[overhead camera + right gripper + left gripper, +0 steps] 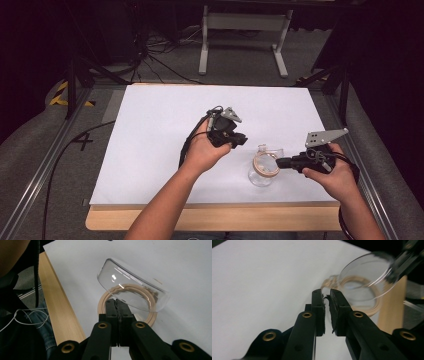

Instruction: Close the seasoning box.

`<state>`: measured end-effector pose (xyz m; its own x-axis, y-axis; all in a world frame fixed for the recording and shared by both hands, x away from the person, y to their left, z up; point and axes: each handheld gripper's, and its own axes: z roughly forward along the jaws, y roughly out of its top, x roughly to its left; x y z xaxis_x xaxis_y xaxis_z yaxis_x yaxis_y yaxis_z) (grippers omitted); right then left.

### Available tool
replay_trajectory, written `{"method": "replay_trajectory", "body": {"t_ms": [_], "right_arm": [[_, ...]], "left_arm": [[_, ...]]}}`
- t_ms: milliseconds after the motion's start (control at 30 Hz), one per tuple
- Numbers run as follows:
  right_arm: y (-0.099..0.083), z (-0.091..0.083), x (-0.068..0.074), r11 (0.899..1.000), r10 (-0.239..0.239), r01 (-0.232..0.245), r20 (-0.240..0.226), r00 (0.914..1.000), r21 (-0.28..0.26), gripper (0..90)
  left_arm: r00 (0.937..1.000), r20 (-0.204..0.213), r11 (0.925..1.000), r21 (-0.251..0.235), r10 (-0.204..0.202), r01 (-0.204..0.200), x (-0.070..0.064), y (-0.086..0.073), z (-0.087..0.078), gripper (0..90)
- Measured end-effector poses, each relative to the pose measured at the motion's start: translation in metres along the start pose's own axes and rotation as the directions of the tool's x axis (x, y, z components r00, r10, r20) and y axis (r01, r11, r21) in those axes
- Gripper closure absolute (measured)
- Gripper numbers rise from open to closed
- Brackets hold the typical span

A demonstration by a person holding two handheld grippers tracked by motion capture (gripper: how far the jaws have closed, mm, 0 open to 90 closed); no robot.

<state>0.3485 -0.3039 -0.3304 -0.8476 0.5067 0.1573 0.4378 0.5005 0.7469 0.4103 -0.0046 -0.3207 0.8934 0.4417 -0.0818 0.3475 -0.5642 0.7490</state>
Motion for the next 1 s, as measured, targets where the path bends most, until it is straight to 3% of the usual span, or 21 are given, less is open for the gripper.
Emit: {"method": "replay_trajectory", "body": {"t_ms": [200, 467, 500, 1000], "right_arm": [[0.0, 0.003, 0.002, 0.998, -0.014, 0.014, -0.005, 0.9999, 0.059, 90.0], [-0.002, 0.007, 0.003, 0.993, -0.019, 0.02, -0.008, 0.9998, 0.115, 90.0], [-0.002, 0.008, 0.002, 0.991, -0.023, 0.024, -0.011, 0.9997, 0.13, 90.0], [-0.005, 0.012, 0.002, 0.977, -0.007, 0.011, -0.023, 0.9997, 0.212, 90.0]], "left_arm": [[0.9992, -0.029, 0.9993, 0.023, -0.027, 0.028, 0.002, -0.025, -0.006, 81.7], [0.997, -0.024, 0.9969, 0.026, -0.073, 0.074, 0.001, -0.055, -0.01, 81.1], [0.9968, -0.022, 0.996, 0.044, -0.077, 0.078, 0.003, -0.059, -0.01, 81.0], [0.9917, -0.028, 0.9873, 0.095, -0.125, 0.127, 0.011, -0.074, -0.01, 79.1]]}}
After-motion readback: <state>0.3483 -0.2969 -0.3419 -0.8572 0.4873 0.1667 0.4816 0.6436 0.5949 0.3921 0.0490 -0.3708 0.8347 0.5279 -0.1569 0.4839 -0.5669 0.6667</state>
